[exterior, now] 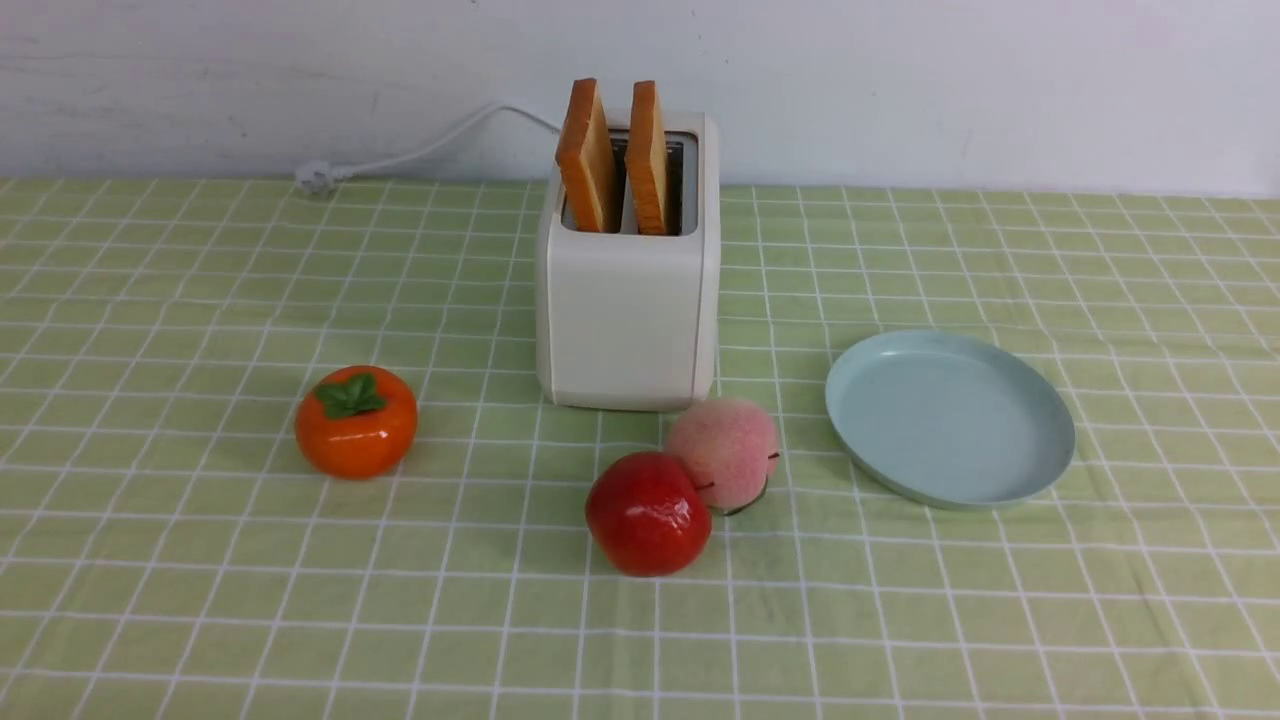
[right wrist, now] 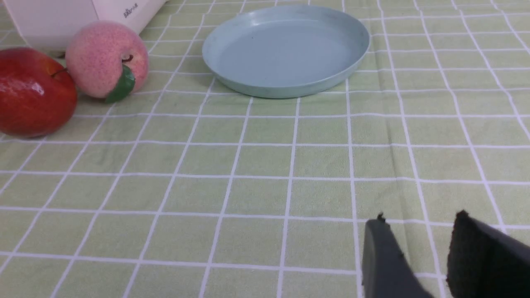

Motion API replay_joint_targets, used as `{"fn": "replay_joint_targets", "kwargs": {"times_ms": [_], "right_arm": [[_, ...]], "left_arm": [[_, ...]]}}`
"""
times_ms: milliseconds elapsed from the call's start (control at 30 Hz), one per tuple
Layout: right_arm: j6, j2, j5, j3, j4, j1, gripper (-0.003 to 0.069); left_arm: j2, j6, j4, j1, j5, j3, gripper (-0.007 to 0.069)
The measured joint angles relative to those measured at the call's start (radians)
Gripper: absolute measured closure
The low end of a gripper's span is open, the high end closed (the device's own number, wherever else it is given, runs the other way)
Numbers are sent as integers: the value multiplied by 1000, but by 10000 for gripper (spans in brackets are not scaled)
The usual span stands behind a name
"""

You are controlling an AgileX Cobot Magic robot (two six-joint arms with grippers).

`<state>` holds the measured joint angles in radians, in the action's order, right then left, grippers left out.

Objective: Take toasted bread from bread machine on green coffee tablecloth place on plate.
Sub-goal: 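Reach for a toast slice standing in the toaster with the left gripper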

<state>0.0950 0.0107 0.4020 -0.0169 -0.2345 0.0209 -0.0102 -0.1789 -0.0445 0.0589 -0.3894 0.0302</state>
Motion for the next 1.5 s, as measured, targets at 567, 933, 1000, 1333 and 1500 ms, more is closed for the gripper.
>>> {"fn": "replay_joint_targets", "kwargs": {"times_ms": [567, 933, 1000, 1333, 1500], "right_arm": [[0, 0, 0, 0, 0, 0, 418], [0, 0, 0, 0, 0, 0, 418], [0, 0, 0, 0, 0, 0, 418], [0, 0, -15, 0, 6, 0, 418], [-8, 0, -81, -10, -90, 0, 418]], "left_arm": [[0, 0, -1, 0, 13, 0, 386], [0, 0, -301, 0, 128, 0, 386], [0, 0, -380, 0, 144, 0, 386], [0, 0, -685, 0, 278, 0, 386], [0, 0, -814, 0, 362, 0, 386]]}}
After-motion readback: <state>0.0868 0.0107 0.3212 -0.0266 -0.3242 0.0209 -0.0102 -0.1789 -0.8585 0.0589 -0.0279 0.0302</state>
